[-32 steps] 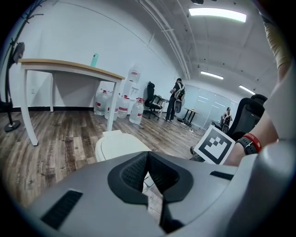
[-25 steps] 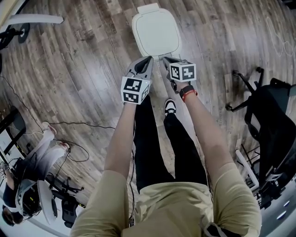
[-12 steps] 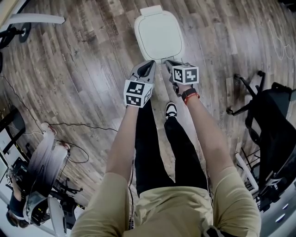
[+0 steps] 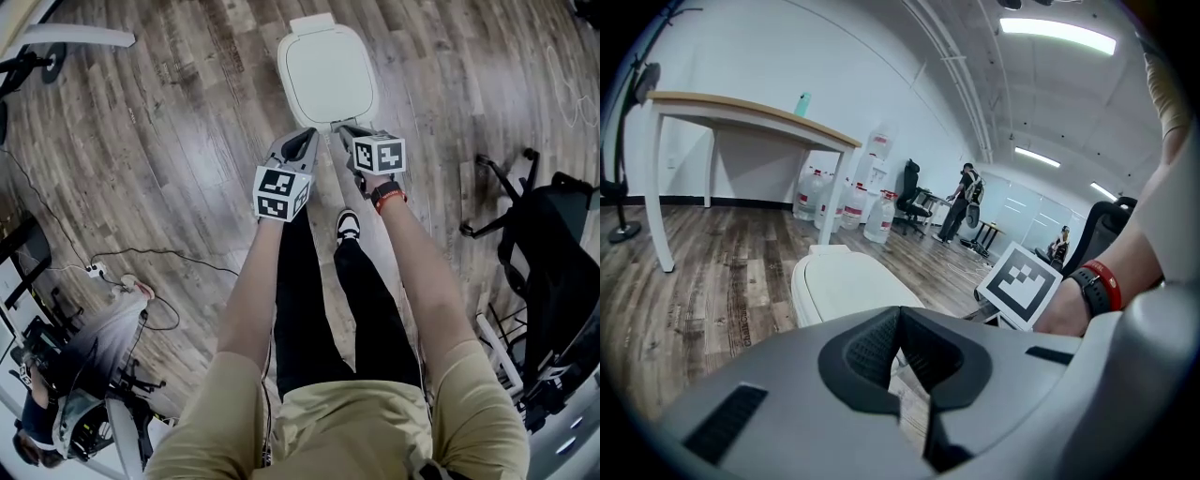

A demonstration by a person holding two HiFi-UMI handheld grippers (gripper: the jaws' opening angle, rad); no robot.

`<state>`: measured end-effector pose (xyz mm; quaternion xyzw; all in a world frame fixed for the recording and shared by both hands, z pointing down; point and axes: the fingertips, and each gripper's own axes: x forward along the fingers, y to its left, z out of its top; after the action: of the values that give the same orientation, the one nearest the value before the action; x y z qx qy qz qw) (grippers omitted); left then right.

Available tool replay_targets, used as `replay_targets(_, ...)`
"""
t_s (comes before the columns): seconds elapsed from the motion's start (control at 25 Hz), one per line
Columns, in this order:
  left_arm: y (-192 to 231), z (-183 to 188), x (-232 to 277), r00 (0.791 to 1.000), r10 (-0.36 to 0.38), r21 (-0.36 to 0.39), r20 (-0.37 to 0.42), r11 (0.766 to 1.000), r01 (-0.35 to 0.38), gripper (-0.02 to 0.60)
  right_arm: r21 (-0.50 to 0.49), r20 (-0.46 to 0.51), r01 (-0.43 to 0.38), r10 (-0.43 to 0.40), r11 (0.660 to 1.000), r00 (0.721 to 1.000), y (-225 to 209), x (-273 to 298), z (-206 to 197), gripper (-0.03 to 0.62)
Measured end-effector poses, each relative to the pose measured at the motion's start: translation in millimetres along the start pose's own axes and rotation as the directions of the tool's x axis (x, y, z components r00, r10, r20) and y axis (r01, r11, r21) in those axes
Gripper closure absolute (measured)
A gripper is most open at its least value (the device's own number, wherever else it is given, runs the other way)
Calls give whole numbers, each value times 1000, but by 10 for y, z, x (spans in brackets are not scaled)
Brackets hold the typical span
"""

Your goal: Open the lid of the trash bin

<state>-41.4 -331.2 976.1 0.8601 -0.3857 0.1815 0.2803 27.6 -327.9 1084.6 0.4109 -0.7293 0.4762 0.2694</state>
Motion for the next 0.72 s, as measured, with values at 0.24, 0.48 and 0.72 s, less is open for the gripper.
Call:
replay_targets(0.24, 26, 2, 24, 1000, 3, -16, 11, 1000, -3, 558, -15, -3, 6, -6, 1000, 1000, 4, 38, -11, 582)
replay_targets(0.48, 70, -39, 3, 1000, 9, -29, 8, 1000, -9, 558, -11, -18, 3, -3, 1000, 1000, 13, 61, -24, 582)
replay_targets(0.72, 28, -56, -54, 1000, 18, -26, -6, 1000, -18, 558, -47, -69, 16, -19, 999, 997, 7, 21, -20, 582)
